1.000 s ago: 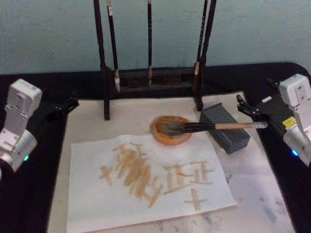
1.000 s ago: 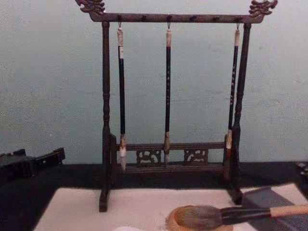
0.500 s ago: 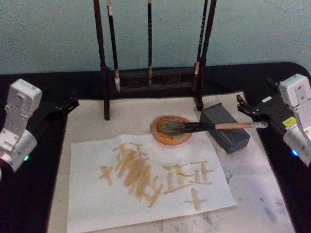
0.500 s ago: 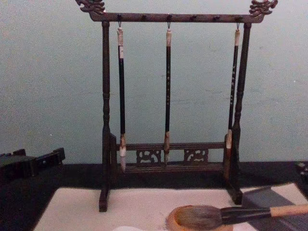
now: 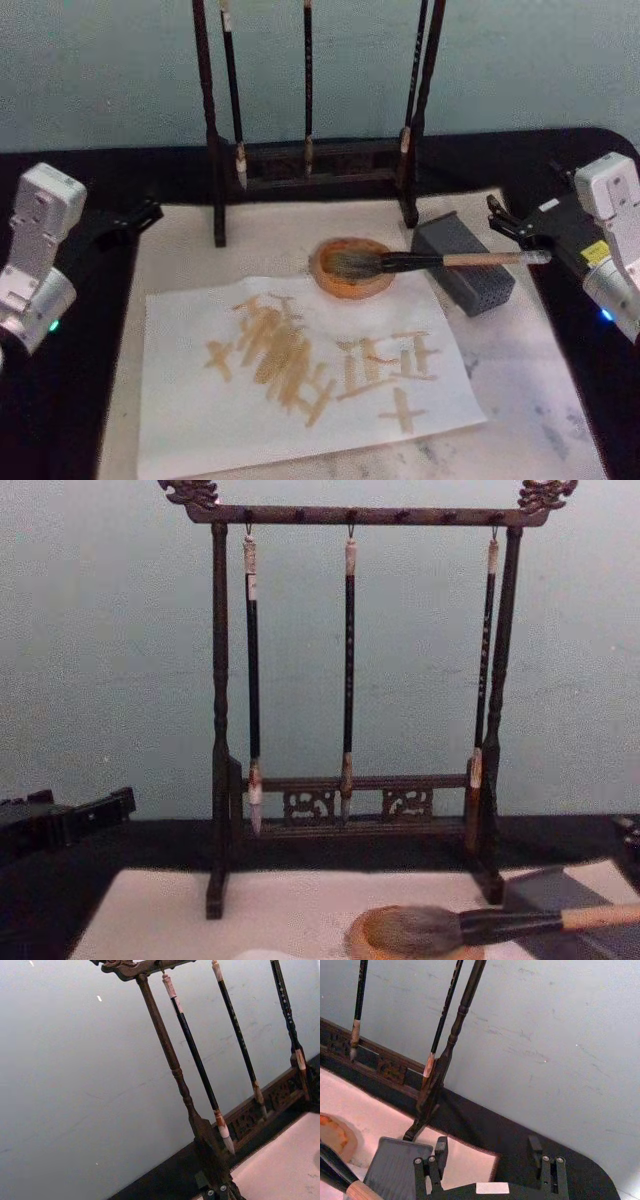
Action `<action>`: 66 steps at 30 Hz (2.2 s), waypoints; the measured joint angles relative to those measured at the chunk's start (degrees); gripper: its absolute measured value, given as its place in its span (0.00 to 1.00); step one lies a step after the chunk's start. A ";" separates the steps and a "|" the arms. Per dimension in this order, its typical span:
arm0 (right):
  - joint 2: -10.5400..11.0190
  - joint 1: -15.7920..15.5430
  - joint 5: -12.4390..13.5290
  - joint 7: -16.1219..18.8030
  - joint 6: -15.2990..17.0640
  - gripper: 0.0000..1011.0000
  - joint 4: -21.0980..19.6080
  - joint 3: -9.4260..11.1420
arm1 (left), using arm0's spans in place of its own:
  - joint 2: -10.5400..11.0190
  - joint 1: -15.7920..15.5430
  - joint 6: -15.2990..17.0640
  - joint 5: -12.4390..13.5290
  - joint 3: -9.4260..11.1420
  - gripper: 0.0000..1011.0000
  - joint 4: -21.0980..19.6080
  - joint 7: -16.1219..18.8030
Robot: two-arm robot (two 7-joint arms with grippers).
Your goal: Pick up the brush from the inkstone, write on the paper, then place the brush back to its original position.
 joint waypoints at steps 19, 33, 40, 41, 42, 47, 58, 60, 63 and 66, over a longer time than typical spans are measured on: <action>-0.29 -2.36 3.08 2.72 -1.01 1.00 -0.38 2.56 | 0.00 -0.01 0.00 0.00 0.00 0.99 0.00 0.00; 2.68 -11.35 3.65 1.63 -2.16 1.00 -9.85 8.30 | 0.00 0.00 0.00 0.00 0.00 0.99 0.00 0.00; 3.76 -15.84 2.55 1.01 -1.70 1.00 -14.54 10.25 | 0.00 0.00 0.00 0.00 0.00 0.99 0.00 0.00; 3.79 -16.30 2.58 1.05 -1.80 1.00 -14.88 10.45 | 0.00 0.00 0.00 0.00 0.00 0.99 0.00 0.00; 3.80 -16.75 2.62 1.13 -1.91 1.00 -15.20 10.63 | 0.00 0.00 0.00 0.00 0.00 0.99 0.00 0.00; 3.68 -19.48 3.91 2.28 -2.77 1.00 -16.79 11.90 | 0.00 0.00 0.00 0.00 0.00 0.99 0.00 0.00; 2.06 -23.47 13.19 8.99 -2.42 1.00 -17.75 14.46 | 0.00 0.00 0.00 0.00 0.00 0.99 0.00 0.00; 1.77 -23.75 14.74 10.05 -1.91 1.00 -17.75 14.82 | 0.00 0.00 0.00 0.00 0.00 0.99 0.00 0.00; 1.22 -24.36 17.32 11.64 -0.91 1.00 -17.79 15.50 | 0.00 0.00 0.00 0.00 0.00 0.99 0.00 0.00; 0.74 -25.09 19.33 12.92 -0.07 1.00 -18.11 16.31 | 0.00 0.00 0.00 0.00 0.00 0.99 0.00 0.00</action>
